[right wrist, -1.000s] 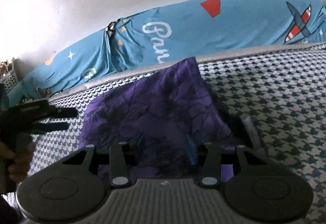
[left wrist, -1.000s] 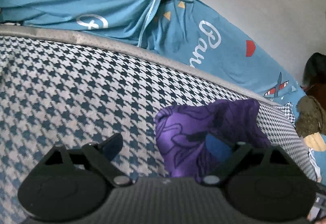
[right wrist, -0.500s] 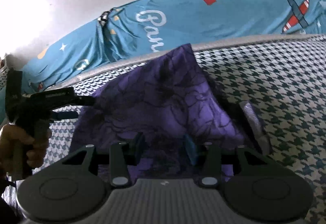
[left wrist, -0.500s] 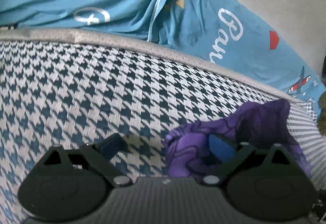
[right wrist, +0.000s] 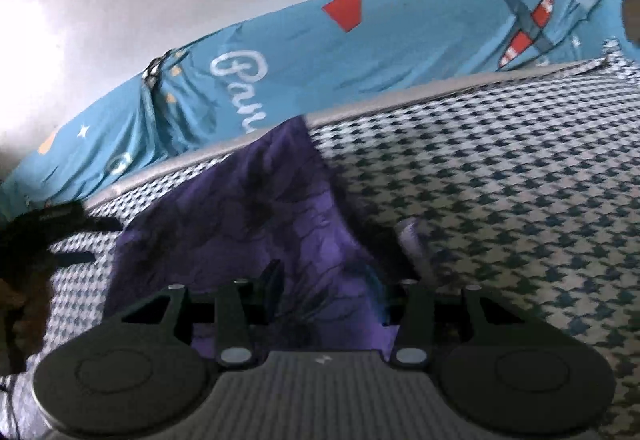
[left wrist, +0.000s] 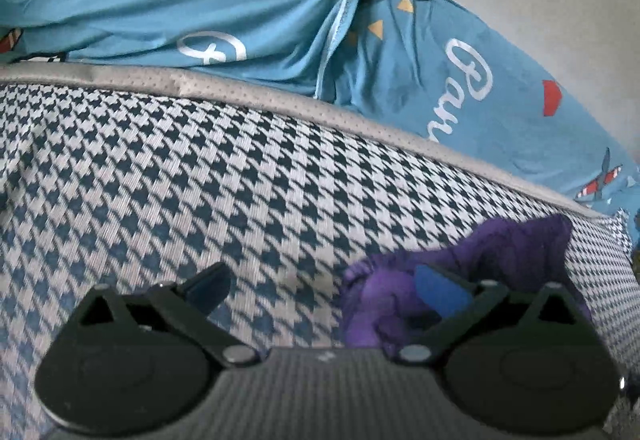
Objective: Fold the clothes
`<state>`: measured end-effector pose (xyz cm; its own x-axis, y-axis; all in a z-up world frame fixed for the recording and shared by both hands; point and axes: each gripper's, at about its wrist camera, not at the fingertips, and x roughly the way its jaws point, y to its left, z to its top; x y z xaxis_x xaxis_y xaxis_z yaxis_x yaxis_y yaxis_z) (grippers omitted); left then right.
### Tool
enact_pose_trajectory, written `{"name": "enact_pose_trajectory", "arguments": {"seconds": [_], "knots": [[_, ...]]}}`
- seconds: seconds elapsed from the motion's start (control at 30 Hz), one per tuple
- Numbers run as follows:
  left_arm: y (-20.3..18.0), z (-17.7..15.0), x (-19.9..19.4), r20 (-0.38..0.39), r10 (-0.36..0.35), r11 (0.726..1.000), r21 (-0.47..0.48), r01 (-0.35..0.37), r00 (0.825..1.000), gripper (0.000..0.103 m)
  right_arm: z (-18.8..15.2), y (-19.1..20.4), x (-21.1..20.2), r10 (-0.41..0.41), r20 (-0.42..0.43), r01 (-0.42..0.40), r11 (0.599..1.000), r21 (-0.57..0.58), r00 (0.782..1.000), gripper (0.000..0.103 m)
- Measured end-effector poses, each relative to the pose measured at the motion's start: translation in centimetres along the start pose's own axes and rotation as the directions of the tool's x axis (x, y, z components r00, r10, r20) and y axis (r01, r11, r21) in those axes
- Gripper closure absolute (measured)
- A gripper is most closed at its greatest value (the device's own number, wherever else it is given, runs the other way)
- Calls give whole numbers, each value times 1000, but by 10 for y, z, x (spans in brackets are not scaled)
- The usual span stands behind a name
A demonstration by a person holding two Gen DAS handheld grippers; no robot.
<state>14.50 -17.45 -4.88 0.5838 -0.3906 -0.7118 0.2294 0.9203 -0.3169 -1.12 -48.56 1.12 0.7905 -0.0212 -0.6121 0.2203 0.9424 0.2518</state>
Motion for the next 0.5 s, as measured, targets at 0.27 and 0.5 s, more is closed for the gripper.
{"name": "enact_pose_trajectory", "arguments": {"seconds": [0.27, 0.5], "knots": [[-5, -27, -32, -33, -64, 998, 15, 65, 997, 0, 4, -14, -7, -41, 24, 39, 998, 54, 999, 56], [-12, -73, -41, -74, -55, 998, 39, 58, 996, 0, -2, -9, -5, -44, 7, 44, 998, 49, 999, 51]]}}
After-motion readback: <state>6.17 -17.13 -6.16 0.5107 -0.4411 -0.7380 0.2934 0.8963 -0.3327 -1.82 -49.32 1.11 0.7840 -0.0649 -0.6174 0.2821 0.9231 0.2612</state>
